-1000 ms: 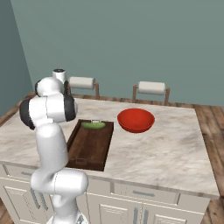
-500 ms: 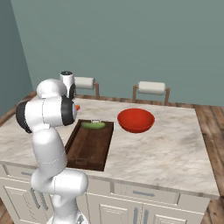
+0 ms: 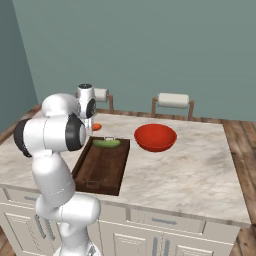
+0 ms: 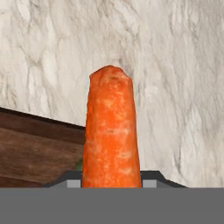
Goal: Place the two vegetables and bowl onto the tray for setting up a vegetable dip station.
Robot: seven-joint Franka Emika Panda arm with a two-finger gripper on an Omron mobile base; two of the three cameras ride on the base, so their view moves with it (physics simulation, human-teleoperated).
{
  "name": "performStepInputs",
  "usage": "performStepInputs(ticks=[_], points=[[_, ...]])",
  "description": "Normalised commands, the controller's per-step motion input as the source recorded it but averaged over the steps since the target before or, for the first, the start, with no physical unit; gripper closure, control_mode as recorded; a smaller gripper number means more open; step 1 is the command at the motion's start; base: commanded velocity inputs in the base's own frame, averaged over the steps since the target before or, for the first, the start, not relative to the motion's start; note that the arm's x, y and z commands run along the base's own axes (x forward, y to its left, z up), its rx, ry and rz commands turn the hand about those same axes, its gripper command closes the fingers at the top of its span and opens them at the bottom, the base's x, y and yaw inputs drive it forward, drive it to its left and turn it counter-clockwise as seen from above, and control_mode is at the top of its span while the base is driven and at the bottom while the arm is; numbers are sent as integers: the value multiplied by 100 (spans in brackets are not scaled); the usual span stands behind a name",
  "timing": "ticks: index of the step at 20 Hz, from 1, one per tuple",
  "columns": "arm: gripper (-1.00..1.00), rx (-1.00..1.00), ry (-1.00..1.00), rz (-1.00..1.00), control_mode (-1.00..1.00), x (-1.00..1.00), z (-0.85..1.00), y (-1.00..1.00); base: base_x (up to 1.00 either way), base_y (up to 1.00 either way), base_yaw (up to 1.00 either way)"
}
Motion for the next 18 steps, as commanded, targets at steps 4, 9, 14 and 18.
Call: performStepInputs(ticks=[4,9,14,18], points=[[100,0,0,-10,-100,-18,0,-52,0,0,0],[100,0,0,-6,-100,-19,0,-49,0,0,0],[100,0,0,-5,-100,-14,0,-38,0,0,0],[100,0,0,-3,-100,-14,0,-35,0,0,0]])
